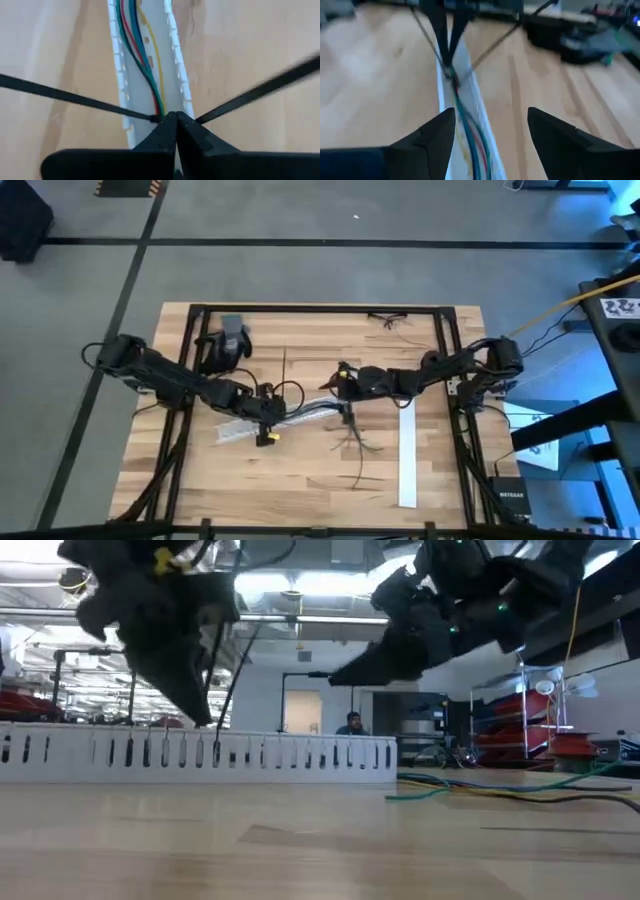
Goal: Ziptie cables
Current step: Put the colored ziptied cables into the white cable duct
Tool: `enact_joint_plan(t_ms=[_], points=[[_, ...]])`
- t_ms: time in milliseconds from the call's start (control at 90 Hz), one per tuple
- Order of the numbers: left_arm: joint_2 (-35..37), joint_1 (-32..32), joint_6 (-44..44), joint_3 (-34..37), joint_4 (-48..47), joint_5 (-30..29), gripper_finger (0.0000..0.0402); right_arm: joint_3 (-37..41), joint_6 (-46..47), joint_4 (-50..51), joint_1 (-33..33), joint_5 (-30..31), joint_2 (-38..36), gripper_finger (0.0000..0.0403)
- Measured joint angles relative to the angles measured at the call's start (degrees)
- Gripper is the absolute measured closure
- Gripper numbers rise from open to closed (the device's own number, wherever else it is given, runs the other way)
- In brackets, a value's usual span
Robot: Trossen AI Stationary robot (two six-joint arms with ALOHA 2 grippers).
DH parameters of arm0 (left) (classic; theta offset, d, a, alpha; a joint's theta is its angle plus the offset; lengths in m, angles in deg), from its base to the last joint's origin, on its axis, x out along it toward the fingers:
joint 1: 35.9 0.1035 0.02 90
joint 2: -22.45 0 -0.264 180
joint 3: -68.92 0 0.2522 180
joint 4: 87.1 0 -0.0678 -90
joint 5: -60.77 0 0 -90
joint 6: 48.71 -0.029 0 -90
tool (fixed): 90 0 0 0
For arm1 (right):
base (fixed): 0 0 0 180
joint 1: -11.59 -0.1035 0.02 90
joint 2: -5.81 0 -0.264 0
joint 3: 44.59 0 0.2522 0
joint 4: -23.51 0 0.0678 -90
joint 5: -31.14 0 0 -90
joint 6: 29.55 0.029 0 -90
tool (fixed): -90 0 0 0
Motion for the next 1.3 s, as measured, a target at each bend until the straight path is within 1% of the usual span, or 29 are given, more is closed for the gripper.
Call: enact_joint_plan(t_ms=[167,300,422,478,578,633,744,822,978,1156,1300], points=[[2.1,0.0,1.1,-0.5,-1.5,-0.6,0.0399,-0.4,-0.1,0.1,0.0,0.9,4.1,0.016],[2.8,-0.3,3.4,-0.6,-2.9,-0.6,0.0399,-0.4,-1.1,1.9,0.0,1.5,4.2,0.016],[5.0,-1.9,3.3,-3.3,-3.7,2.6,0.0399,-0.4,-1.3,2.0,0.0,1.5,3.7,0.016],[5.9,-2.6,3.7,-3.6,-3.2,3.2,0.0399,-0.4,-1.3,1.9,0.0,1.5,3.6,0.016],[5.5,-2.7,4.8,-3.3,-3.3,3.4,0.0399,-0.4,-2.0,2.2,0.0,1.5,3.6,0.016],[4.7,-2.7,5.1,-2.2,-1.7,3.2,0.0399,-0.4,-2.7,2.1,0.0,1.5,3.6,0.016],[2.5,-2.3,5.1,1.2,5.1,3.1,0.0399,-0.4,-2.8,2.1,0.0,1.5,3.6,0.016],[1.1,-1.8,5.2,2.6,7.6,2.9,0.0399,-0.4,-2.8,2.1,0.0,1.5,3.6,0.016],[-0.6,-0.4,4.4,3.9,11.3,-2.1,0.0399,-0.4,-2.8,1.9,0.0,1.5,3.6,0.016],[-2.7,0.6,2.2,5.2,15.2,-2.5,0.0399,-0.5,-2.9,2.1,0.0,1.5,3.4,0.016],[-5.5,0.5,0.4,6.9,21.0,-2.5,0.0399,-2.5,-2.9,4.3,0.0,1.5,1.2,0.016]])
